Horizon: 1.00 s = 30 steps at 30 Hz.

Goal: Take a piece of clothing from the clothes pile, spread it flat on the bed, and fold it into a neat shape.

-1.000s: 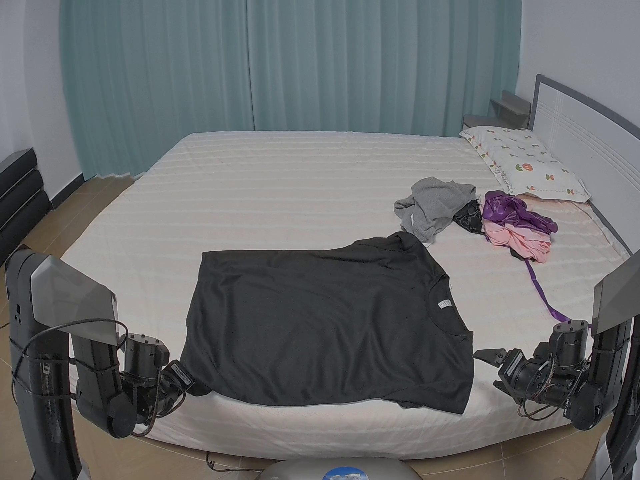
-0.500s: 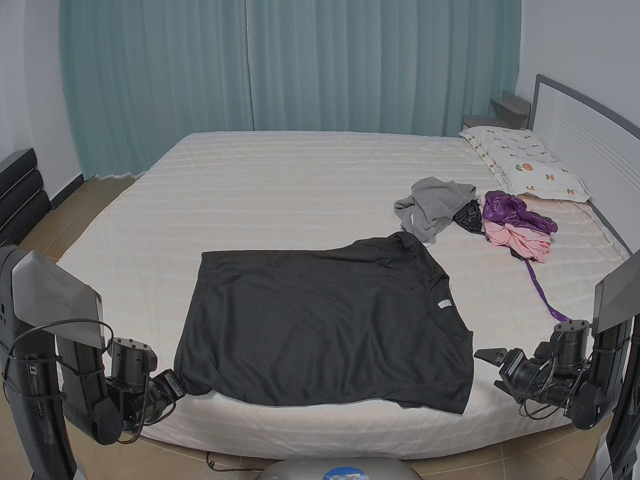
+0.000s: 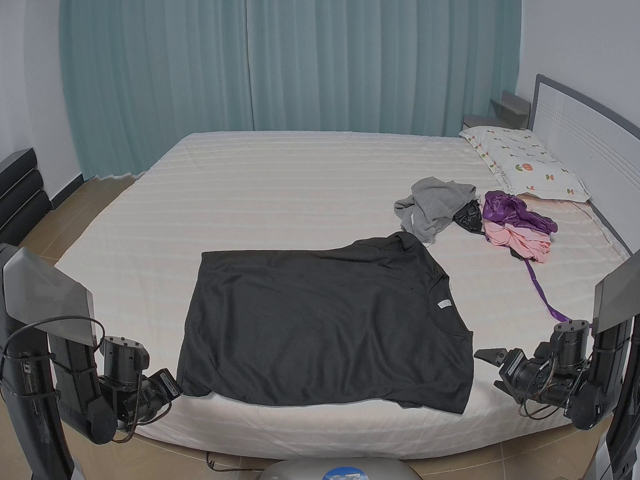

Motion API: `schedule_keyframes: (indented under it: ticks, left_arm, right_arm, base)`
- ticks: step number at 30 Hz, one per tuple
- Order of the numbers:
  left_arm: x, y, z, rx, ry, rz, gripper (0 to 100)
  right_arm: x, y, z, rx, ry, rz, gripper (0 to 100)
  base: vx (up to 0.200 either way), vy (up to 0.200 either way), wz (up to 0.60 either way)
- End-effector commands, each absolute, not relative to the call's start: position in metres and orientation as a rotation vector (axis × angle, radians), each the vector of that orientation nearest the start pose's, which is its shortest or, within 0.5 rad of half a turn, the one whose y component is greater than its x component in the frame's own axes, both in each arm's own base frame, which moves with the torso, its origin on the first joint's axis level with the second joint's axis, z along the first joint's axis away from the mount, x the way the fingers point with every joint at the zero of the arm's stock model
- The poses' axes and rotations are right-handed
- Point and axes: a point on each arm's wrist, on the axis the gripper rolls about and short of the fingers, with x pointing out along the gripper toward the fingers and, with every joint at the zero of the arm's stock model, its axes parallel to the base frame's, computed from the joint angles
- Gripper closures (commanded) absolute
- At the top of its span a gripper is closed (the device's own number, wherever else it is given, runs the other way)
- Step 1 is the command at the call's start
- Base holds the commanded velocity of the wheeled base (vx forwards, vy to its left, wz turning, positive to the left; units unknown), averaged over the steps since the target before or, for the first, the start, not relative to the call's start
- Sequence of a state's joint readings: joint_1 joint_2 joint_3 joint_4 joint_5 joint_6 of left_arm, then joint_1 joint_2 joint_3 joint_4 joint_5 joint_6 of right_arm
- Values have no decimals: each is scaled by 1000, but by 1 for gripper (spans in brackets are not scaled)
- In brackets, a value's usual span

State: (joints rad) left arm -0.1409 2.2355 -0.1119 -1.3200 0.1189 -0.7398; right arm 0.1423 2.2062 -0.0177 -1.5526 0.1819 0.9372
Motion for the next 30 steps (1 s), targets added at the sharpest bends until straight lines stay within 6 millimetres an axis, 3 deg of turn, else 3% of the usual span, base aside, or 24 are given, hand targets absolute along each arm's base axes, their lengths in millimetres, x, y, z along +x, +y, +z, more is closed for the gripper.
schedule_keyframes:
  ticks: [1, 6, 7, 21, 22, 30]
  left_arm:
    - [229, -31, -34, -614, 798, 250, 100]
    - [230, -31, -39, -635, 811, 225, 100]
    - [231, -31, -39, -636, 807, 223, 0]
    - [240, -34, -66, -548, 768, 173, 0]
    - [240, -34, -66, -548, 768, 173, 100]
    - [248, -33, -65, -573, 732, 182, 100]
  right_arm:
    - [217, 35, -5, 909, 735, -6, 0]
    - [217, 35, -6, 909, 738, -7, 0]
    - [217, 35, -7, 909, 739, -7, 0]
    - [218, 35, -9, 908, 746, -13, 0]
    - [218, 35, -9, 908, 746, -13, 0]
    - [218, 35, -9, 908, 744, -12, 0]
  base:
    - [0, 0, 0]
    - [0, 0, 0]
    - [0, 0, 0]
    - [0, 0, 0]
    - [0, 0, 0]
    - [0, 0, 0]
